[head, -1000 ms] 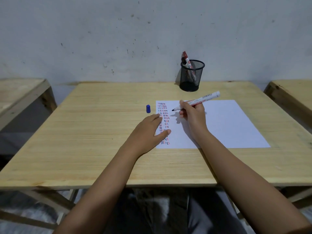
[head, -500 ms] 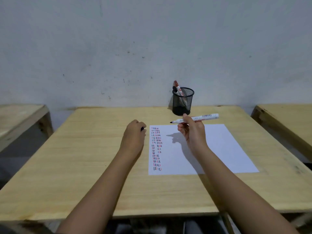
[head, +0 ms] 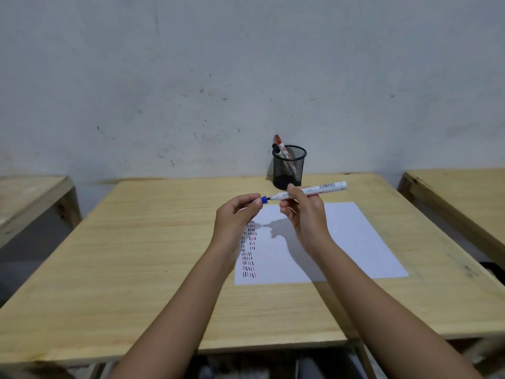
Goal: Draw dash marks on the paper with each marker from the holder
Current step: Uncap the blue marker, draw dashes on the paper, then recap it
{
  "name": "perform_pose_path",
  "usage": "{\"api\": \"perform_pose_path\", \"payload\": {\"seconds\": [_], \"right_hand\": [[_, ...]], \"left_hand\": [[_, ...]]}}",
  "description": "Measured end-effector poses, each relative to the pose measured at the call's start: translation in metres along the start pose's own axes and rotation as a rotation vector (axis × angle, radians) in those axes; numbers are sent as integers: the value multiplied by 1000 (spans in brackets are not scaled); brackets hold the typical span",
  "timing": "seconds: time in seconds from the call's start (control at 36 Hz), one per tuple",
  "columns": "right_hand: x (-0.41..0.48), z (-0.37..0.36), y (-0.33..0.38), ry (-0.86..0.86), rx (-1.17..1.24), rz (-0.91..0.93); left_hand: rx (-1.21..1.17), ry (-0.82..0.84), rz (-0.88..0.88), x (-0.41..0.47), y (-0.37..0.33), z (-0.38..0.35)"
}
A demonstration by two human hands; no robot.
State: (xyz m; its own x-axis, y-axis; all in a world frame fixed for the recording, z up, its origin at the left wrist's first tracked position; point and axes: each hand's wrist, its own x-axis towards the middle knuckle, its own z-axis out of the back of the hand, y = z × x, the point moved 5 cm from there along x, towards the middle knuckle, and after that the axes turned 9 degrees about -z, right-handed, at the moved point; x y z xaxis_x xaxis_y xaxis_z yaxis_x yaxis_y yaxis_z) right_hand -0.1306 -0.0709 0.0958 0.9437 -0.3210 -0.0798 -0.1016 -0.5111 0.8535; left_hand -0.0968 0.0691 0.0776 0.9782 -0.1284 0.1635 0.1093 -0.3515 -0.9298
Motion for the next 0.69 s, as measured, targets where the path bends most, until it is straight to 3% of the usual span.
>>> {"api": "perform_pose_path", "payload": {"seconds": [0.28,0.53,0.69], "right_hand": [[-5,-6,-4,80,-45,-3],[-6,-6,14,165,-140,-44],[1,15,28,69,37,-60]], "left_hand": [[151,148,-66,-1,-11,-12],[136,145,-110,7,-24,-8],[113,101,-110,19,-34,8]]}}
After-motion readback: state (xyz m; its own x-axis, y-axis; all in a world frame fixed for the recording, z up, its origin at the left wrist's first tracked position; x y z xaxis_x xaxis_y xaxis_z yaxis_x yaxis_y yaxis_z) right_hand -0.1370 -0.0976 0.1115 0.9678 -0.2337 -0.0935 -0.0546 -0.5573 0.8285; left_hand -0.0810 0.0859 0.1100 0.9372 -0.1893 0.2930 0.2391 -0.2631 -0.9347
